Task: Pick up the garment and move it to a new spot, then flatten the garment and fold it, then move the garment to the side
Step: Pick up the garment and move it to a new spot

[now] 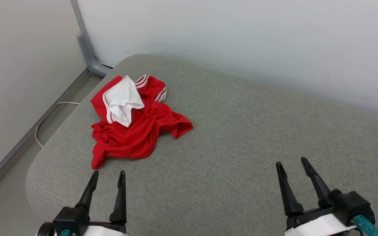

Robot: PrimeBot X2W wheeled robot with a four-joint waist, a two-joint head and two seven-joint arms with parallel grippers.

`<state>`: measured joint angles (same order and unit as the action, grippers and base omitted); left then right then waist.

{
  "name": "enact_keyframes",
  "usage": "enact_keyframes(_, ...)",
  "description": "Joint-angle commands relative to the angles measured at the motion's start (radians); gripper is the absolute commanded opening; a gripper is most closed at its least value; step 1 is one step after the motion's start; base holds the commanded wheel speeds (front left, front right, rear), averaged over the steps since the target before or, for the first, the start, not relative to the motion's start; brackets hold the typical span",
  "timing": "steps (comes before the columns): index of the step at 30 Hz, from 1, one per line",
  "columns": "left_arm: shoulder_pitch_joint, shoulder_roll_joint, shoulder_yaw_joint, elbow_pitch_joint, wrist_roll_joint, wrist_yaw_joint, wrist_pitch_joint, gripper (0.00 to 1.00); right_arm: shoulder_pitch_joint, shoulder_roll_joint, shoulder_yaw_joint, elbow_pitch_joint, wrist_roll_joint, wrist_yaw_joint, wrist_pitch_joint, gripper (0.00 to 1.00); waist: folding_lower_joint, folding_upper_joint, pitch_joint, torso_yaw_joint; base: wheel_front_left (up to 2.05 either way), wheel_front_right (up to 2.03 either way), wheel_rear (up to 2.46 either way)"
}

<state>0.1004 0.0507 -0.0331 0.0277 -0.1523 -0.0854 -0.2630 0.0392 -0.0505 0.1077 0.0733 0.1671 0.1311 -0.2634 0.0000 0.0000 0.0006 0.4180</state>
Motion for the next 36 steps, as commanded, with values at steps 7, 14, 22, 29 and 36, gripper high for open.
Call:
enact_keyframes(7,-0.032,-0.001,0.046,0.012,-0.010,-0.004,-0.003,1.00,-0.016,0.001,-0.007,-0.011,-0.017,-0.001,-0.002,1.00,0.0000,0.0000,0.035,-0.032,0.00,0.00,0.00)
enact_keyframes(14,-0.161,0.020,0.148,0.031,-0.008,-0.027,-0.003,1.00,-0.050,-0.007,-0.012,-0.043,-0.058,-0.001,-0.002,1.00,0.0000,0.0000,0.130,-0.075,0.00,0.00,0.00)
enact_keyframes(22,-0.450,0.217,0.097,0.319,-0.093,-0.045,0.126,1.00,-0.100,-0.053,0.000,-0.111,-0.078,-0.001,-0.002,1.00,0.0000,0.0000,0.276,-0.138,0.00,0.00,0.00)
enact_keyframes(29,-0.705,0.471,-0.101,0.443,-0.310,-0.045,0.506,1.00,-0.145,-0.071,0.005,-0.169,-0.097,-0.001,-0.002,1.00,0.0000,0.0000,0.401,-0.196,0.00,0.00,0.00)
enact_keyframes(36,-0.815,0.572,-0.162,0.562,-0.339,-0.044,0.623,1.00,-0.168,-0.079,0.012,-0.178,-0.101,-0.001,-0.002,1.00,0.0000,0.0000,0.468,-0.241,0.00,0.00,0.00)
